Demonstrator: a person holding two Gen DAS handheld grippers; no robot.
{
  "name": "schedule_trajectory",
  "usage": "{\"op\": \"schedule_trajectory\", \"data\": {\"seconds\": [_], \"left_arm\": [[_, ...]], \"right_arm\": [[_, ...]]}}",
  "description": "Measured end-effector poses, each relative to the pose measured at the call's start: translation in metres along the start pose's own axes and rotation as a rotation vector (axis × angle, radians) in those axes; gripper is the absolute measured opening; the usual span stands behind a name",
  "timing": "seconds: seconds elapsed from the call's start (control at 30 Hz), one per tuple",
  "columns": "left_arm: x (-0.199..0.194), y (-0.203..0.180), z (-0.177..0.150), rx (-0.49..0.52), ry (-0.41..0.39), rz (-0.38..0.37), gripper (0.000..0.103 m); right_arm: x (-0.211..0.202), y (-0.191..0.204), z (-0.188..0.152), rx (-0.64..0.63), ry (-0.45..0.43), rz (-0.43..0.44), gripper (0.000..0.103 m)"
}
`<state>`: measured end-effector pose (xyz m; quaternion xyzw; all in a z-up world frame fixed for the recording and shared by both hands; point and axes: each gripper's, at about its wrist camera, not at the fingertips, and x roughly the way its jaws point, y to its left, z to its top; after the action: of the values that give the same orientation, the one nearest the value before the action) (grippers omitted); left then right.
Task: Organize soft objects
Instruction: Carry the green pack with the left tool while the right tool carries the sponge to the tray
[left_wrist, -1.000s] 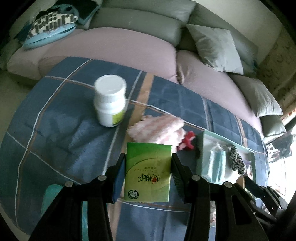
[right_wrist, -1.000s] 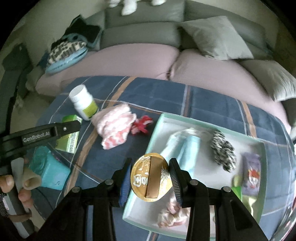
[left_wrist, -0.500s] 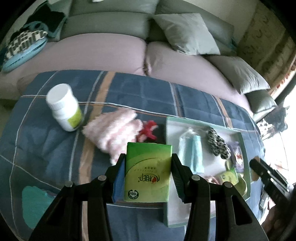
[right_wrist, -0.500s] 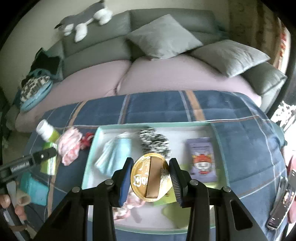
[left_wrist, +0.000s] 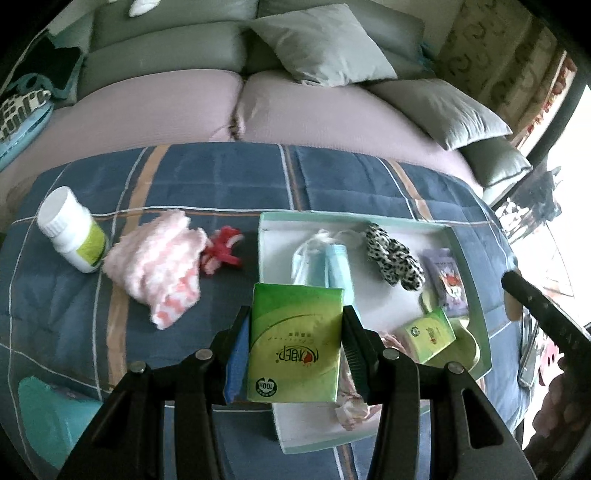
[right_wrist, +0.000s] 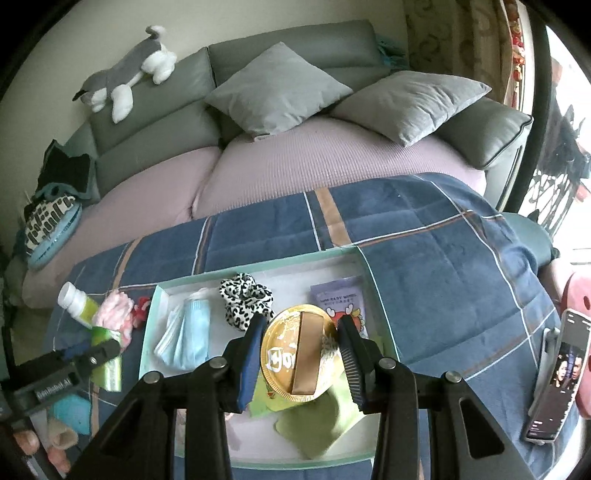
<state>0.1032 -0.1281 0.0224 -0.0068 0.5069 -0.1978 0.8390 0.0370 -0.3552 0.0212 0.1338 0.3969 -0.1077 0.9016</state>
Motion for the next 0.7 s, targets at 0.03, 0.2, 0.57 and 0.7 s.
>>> {"op": "schedule_trajectory", "data": {"seconds": [0.03, 0.2, 0.57, 0.7], "left_arm": [[0.002, -0.003, 0.0, 0.009, 0.001, -0.001, 0.049], [0.015, -0.017, -0.003, 0.043, 0.033, -0.022, 0.049], [0.05, -0.024, -0.011, 0.058, 0.126, -0.002, 0.049], [0.057, -0.025, -0.012, 0.06, 0.141, -0.001, 0.049]], "right_arm": [[0.001, 0.001, 0.0, -0.005, -0.004, 0.005, 0.042], [0.024, 0.012, 0.0, -0.038, 0.017, 0.027, 0.042], [0.072, 0.01, -0.01, -0.05, 0.097, -0.022, 0.042], [0.083, 0.01, -0.012, -0.04, 0.117, -0.018, 0.042]]}}
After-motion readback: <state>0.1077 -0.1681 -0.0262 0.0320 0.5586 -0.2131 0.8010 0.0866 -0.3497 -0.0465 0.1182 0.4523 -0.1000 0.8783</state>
